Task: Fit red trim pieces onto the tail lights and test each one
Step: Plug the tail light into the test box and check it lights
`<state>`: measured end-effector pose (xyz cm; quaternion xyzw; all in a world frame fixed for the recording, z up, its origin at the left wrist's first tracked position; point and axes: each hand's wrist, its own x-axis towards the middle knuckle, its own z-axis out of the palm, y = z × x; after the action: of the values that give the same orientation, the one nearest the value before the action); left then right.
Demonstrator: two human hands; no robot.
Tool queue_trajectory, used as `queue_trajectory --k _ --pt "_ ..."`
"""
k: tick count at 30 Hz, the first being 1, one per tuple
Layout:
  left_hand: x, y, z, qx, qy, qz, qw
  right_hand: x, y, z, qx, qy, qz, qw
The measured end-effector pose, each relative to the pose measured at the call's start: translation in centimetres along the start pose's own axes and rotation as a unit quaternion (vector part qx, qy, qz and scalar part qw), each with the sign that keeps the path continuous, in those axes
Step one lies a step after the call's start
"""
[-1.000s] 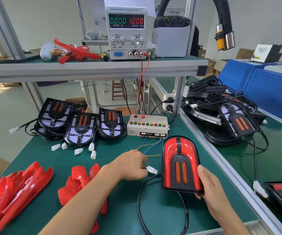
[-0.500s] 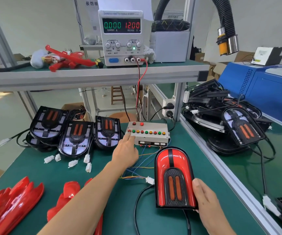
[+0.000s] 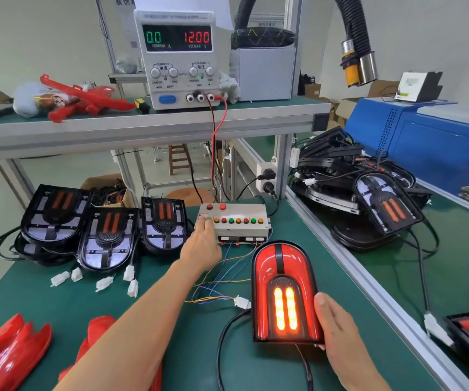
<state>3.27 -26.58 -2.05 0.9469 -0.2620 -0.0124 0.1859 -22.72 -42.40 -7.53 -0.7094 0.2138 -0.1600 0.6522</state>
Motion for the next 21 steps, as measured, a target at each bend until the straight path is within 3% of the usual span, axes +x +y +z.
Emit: queue_trajectory --k 10,21 --pt "0.19 -0.57 0.23 -0.031 0.023 0.019 0.999 -0.18 -0.13 -0.08 0.021 0.0 0.009 1.0" --pt "0.58 -0.71 0.32 0.011 0.01 0.021 1.0 -0.22 -0.24 -0.08 0.038 -0.002 0.008 0.999"
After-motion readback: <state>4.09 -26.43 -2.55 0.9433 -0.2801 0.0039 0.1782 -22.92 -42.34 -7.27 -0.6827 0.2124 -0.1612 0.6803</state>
